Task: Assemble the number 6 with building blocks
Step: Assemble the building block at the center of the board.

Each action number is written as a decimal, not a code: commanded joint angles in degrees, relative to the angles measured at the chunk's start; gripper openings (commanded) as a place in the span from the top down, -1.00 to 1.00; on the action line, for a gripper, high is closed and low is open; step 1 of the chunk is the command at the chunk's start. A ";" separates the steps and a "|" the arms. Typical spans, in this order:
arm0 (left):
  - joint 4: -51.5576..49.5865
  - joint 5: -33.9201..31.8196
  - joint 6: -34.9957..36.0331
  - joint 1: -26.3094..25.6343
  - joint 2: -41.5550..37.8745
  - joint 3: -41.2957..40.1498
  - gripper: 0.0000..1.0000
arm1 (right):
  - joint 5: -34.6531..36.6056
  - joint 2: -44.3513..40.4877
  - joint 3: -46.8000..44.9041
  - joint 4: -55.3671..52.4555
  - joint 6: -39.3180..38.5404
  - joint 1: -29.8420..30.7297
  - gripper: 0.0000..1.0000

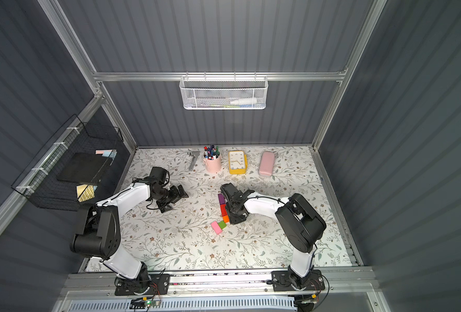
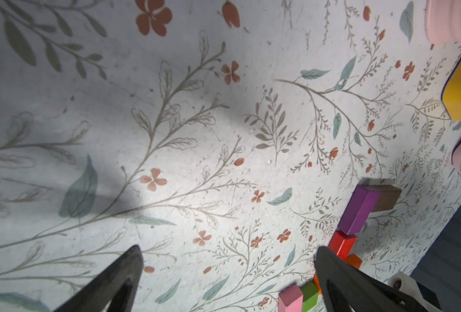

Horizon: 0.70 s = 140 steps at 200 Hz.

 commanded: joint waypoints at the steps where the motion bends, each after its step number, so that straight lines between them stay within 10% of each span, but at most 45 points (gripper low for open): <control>1: -1.69 -0.51 1.11 0.49 0.71 0.88 -0.99 | 0.79 -0.15 -2.04 -2.39 11.97 0.54 0.10; 140: -0.31 -2.05 -1.05 0.51 -1.81 -1.63 -0.99 | 7.81 -13.77 -4.61 -5.04 6.12 2.45 0.10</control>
